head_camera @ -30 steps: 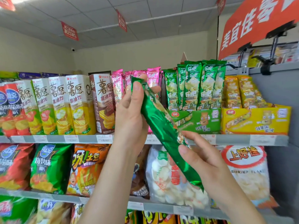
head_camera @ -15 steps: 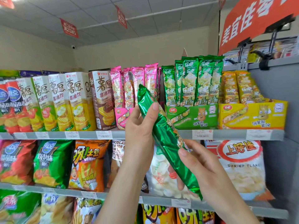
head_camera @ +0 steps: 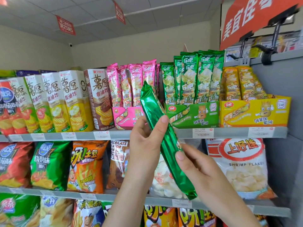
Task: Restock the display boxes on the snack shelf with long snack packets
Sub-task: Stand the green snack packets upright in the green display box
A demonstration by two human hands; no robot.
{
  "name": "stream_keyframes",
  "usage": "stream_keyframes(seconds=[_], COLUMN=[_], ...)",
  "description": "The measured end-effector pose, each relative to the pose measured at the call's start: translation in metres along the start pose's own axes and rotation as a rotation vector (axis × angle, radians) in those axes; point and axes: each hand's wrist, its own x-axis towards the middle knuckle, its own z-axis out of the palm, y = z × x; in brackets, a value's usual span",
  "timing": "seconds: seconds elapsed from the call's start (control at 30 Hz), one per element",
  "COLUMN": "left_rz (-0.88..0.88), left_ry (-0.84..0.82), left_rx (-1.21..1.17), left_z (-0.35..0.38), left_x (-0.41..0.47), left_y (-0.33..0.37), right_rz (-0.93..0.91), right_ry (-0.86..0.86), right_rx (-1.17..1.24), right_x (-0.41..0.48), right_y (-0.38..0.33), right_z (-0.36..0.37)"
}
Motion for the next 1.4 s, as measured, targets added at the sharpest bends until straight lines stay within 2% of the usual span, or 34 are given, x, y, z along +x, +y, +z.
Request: stream_keyframes(seconds=[0.07, 0.13, 0.33, 0.4, 0.5, 0.6, 0.67, 0.83, 0.93, 1.03, 1.17, 1.27, 1.33, 1.4], left_rz=[0.033, 0.043, -0.079, -0.115, -0.168, -0.239, -0.212, -0.158, -0.224, -0.308, -0.29, -0.237, -0.237, -0.237], left_ry=[0.061, 0.08, -0.126, -0.158, -0.188, -0.235, -0.193, -0.041, -0.06, -0.003, -0.044, -0.054, -0.043, -0.049], left_rx=[0.032, 0.033, 0.059, 0.061, 0.063, 0.042, 0.041, -0.093, -0.216, -0.226, 0.027, 0.095, 0.045, -0.01], left_z=[0.004, 0.008, 0.011, 0.009, 0.004, 0.0, -0.002, -0.014, -0.017, -0.016, -0.017, -0.015, -0.016, -0.02], left_x=[0.0, 0.0, -0.012, -0.016, -0.019, -0.023, -0.024, -0.015, -0.016, -0.017, -0.023, -0.03, -0.032, -0.031], left_y=[0.001, 0.002, -0.009, -0.013, -0.017, -0.021, -0.022, -0.023, -0.027, -0.029, -0.03, -0.03, -0.031, -0.033], right_rz=[0.022, 0.031, -0.021, -0.037, -0.036, -0.085, -0.056, 0.053, 0.006, -0.033, -0.183, -0.311, -0.315, -0.217], right_ry=[-0.045, 0.027, 0.366, 0.442, 0.506, 0.488, 0.427, 0.098, 0.116, 0.257, 0.436, 0.464, 0.406, 0.272], right_rx=[0.052, 0.081, -0.041, -0.135, -0.143, -0.091, -0.005, 0.283, 0.33, 0.198, -0.312, -0.605, -0.575, -0.35], right_x=[0.0, -0.001, 0.003, 0.003, 0.002, 0.002, 0.003, -0.004, -0.011, -0.014, -0.017, -0.019, -0.021, -0.025], right_y=[0.001, 0.004, 0.01, 0.011, 0.016, 0.017, 0.018, 0.022, 0.02, 0.025, 0.038, 0.042, 0.042, 0.039], right_z=[0.003, 0.008, 0.02, 0.021, 0.021, 0.02, 0.019, 0.007, 0.009, 0.016, 0.013, 0.011, 0.008, 0.004])
